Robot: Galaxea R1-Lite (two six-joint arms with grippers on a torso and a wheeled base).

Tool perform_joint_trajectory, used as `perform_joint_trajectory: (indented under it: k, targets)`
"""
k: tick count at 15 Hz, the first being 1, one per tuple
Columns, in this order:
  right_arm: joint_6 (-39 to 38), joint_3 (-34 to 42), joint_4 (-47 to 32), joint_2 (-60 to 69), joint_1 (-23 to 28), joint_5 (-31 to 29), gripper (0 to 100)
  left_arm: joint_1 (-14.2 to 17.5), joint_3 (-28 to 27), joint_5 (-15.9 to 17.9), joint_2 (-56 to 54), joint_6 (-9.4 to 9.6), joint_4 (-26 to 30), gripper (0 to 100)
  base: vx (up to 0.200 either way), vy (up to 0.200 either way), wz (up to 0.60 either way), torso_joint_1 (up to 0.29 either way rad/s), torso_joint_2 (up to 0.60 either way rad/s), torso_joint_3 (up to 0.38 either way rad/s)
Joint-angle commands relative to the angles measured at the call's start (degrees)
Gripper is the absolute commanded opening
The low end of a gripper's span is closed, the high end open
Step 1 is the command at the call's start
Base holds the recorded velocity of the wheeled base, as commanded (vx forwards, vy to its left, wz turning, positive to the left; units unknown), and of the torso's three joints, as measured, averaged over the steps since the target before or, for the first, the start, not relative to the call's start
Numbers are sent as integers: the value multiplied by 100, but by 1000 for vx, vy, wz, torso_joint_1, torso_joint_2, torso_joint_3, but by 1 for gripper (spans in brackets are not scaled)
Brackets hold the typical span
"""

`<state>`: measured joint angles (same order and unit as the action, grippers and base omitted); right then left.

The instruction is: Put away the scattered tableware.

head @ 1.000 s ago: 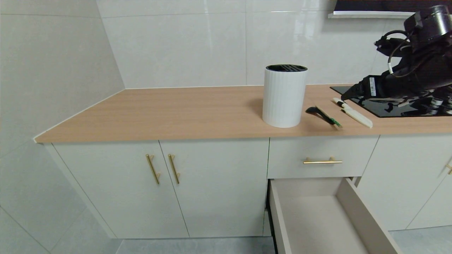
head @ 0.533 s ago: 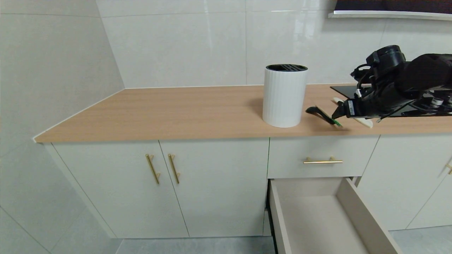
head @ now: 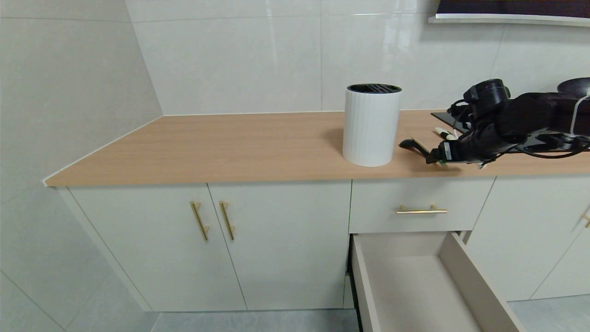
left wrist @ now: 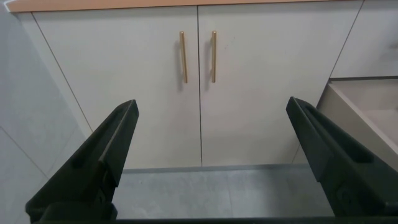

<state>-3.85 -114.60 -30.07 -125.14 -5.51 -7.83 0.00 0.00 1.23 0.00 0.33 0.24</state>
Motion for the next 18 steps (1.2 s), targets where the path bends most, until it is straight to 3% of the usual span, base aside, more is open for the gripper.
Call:
perform_joint_trajectory:
  k: [1, 17, 18]
  targets:
    - [-1, 1, 46, -90, -3, 0, 100, 0, 0, 0, 0, 2, 2, 100, 0, 0, 0, 0, 0, 0]
    - [7, 1, 204, -274, -29, -8, 100, 0, 0, 0, 0, 2, 2, 100, 0, 0, 0, 0, 0, 0]
    - [7, 1, 204, -274, -29, -8, 0, 0, 0, 0, 0, 2, 2, 100, 0, 0, 0, 0, 0, 0]
